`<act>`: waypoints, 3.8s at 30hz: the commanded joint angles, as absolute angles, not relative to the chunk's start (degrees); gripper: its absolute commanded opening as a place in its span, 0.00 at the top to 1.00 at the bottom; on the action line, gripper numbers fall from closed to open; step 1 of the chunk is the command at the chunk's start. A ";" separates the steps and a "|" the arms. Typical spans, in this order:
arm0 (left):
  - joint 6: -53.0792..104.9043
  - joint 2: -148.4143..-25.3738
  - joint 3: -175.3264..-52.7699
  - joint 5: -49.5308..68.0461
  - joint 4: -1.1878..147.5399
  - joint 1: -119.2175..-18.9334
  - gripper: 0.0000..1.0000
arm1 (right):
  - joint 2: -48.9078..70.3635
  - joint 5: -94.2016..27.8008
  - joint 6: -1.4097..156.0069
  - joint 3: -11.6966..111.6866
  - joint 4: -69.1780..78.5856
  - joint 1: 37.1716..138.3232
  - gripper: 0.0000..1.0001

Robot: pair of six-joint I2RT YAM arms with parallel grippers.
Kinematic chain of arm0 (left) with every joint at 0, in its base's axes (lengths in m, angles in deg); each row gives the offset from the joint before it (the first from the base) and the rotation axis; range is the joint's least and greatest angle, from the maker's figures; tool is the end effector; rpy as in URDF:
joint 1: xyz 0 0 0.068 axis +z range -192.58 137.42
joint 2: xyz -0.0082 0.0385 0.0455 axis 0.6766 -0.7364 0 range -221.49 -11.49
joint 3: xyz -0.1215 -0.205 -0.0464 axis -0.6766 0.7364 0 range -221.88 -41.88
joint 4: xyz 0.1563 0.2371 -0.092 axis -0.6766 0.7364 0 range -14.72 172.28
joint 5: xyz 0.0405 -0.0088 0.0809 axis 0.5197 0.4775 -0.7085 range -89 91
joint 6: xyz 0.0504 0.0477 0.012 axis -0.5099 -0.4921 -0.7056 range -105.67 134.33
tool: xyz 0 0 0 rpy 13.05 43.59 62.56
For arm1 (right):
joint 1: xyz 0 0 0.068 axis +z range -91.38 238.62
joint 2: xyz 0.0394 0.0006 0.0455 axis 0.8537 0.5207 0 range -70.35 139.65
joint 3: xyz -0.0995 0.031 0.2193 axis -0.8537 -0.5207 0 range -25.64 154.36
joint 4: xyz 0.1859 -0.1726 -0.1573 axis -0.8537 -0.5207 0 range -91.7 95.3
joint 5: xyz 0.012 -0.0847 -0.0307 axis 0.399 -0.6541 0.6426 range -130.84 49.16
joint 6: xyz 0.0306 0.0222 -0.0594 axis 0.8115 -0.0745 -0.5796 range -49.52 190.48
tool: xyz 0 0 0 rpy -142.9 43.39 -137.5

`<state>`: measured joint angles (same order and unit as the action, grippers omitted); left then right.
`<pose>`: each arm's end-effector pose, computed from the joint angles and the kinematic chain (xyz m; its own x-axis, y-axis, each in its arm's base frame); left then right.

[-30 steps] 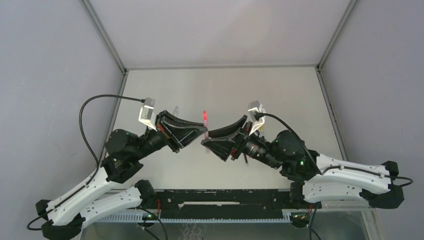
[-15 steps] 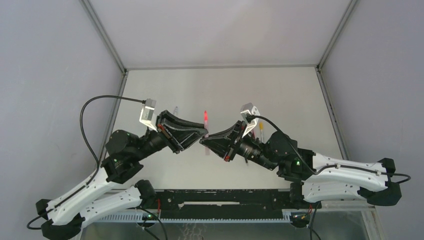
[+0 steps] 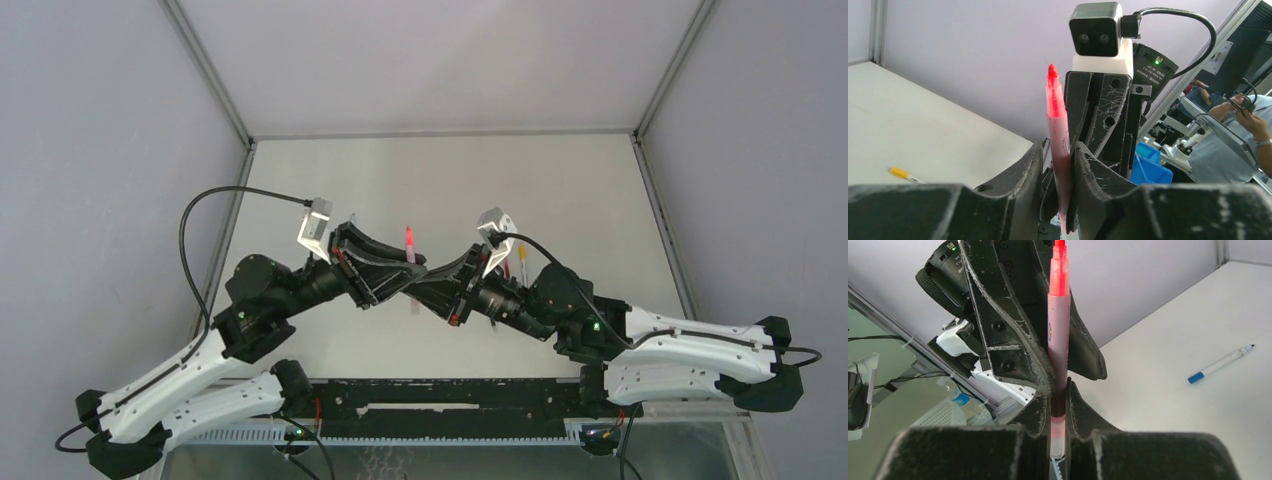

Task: Insert the pens into the pen caps
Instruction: Adjust the pen, then remove the pen cap from the pen.

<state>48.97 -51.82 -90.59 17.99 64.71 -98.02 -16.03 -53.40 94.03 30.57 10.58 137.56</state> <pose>0.1207 -0.2047 0.4069 -0.3852 -0.3989 -0.8321 0.8817 0.1070 -0.4595 0.0688 0.2876 0.3882 -0.3442 0.2716 -0.8987 -0.8498 0.3168 0.4212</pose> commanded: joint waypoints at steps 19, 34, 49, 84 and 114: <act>49.02 -49.78 -91.14 19.76 64.65 -98.47 0.58 | -18.52 -55.10 94.26 32.63 7.16 137.90 0.97; 49.18 -51.62 -92.15 21.49 64.65 -98.98 0.72 | -17.62 -53.62 94.47 32.63 7.06 137.92 0.96; 45.22 -49.89 -94.67 11.22 73.18 -99.35 1.00 | -19.44 -57.64 94.12 32.63 3.17 137.88 0.53; 44.84 -49.43 -97.76 -2.45 83.56 -99.35 1.00 | -10.47 -51.47 95.53 32.59 10.11 131.86 0.56; 46.43 -48.91 -94.75 -3.37 82.11 -99.40 1.00 | -9.09 -50.05 96.98 32.63 5.64 131.71 1.00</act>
